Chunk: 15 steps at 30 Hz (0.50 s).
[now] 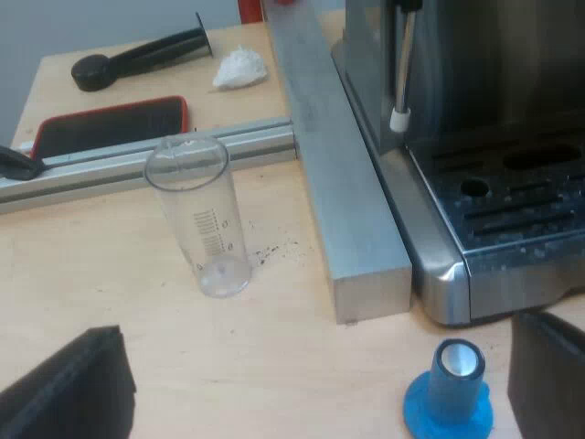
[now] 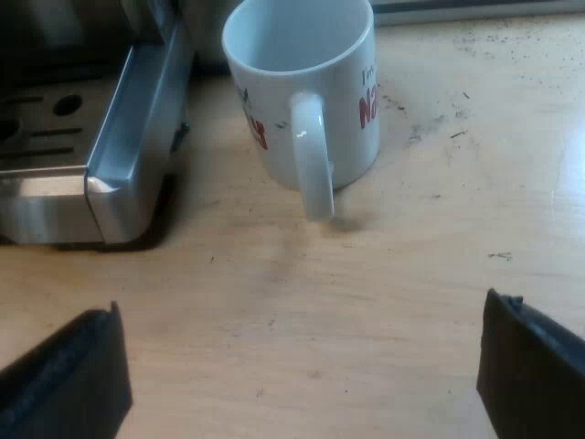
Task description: Grind coffee beans and then tamp
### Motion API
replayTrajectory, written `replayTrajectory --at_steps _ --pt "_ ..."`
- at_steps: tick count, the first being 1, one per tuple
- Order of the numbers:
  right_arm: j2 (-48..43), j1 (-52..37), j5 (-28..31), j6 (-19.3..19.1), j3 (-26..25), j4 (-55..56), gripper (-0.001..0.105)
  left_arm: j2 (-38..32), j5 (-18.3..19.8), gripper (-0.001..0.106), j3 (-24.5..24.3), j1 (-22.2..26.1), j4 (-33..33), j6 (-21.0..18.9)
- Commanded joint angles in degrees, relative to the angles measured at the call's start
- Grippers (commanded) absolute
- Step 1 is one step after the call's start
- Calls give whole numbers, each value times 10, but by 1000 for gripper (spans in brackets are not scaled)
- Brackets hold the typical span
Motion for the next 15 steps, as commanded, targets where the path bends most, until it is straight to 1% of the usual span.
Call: replayTrajectory --at_steps 1,15 --pt "-25 0 -1 -3 -4 0 79 -78 3 84 -1 2 -10 1" --pt "-25 0 -1 -3 -4 0 79 -78 3 83 -1 2 -10 1"
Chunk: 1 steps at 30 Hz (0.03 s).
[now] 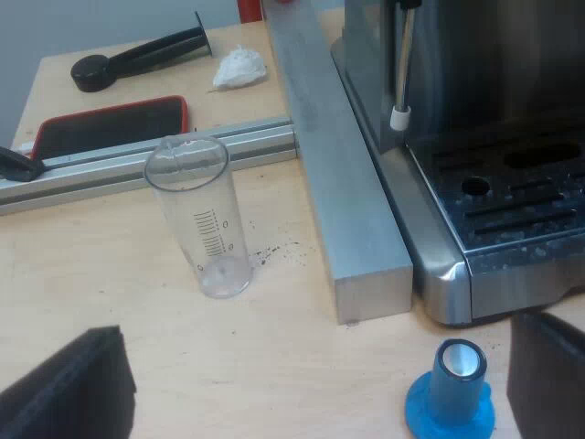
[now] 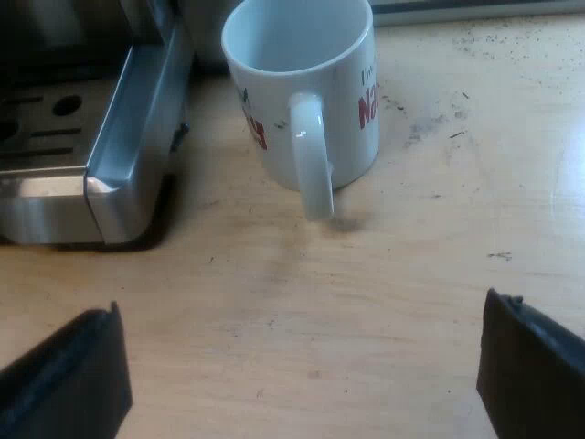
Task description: Grind coffee beans and then tamp
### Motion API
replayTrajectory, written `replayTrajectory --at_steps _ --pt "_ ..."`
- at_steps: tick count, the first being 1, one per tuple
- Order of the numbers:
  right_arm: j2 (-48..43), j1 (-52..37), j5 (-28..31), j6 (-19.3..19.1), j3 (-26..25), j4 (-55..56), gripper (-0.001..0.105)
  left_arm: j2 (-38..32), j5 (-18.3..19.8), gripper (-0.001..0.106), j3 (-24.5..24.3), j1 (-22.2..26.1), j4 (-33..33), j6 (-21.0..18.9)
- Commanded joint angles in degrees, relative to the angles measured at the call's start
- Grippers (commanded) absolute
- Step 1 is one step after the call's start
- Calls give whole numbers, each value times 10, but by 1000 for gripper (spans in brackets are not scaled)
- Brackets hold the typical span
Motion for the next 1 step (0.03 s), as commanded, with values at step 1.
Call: replayTrajectory --at_steps 1 --pt "-25 0 -1 -3 -4 0 79 -78 3 83 -1 2 -9 -2"
